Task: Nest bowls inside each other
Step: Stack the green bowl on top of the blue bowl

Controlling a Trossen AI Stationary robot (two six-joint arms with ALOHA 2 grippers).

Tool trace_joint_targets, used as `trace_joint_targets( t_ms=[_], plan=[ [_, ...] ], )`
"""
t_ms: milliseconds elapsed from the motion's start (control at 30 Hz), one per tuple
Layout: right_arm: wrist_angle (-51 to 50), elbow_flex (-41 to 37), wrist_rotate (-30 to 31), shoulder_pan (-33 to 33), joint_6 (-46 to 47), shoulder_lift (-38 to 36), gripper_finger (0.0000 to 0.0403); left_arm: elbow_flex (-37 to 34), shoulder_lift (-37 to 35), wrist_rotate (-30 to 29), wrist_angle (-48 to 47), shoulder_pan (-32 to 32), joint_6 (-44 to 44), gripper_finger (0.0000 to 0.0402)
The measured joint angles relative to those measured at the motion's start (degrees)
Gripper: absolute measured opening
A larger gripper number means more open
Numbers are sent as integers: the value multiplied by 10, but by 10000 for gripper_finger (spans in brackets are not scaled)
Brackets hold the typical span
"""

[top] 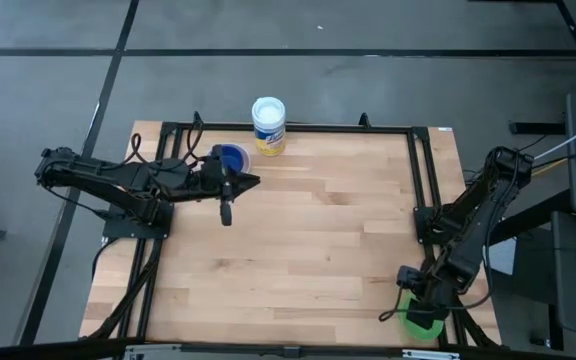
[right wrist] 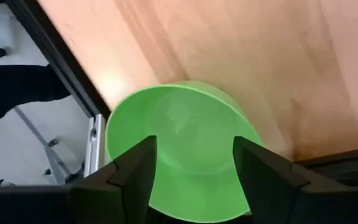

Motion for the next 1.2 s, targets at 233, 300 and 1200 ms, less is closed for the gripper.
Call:
trace_joint_targets(
  t_ms=[233, 300, 1200],
  plan=[
    [3, 0, 12, -24, -36, -5, 214, 0, 0, -13, -2, 0, 1, 24],
    [6, 0, 31, -33, -46, -11, 212, 0, 0, -13, -4, 0, 1, 23],
    [23, 0, -160, -64, -303, 3, 152, 0, 0, 2, -30, -1, -4, 21]
  ],
)
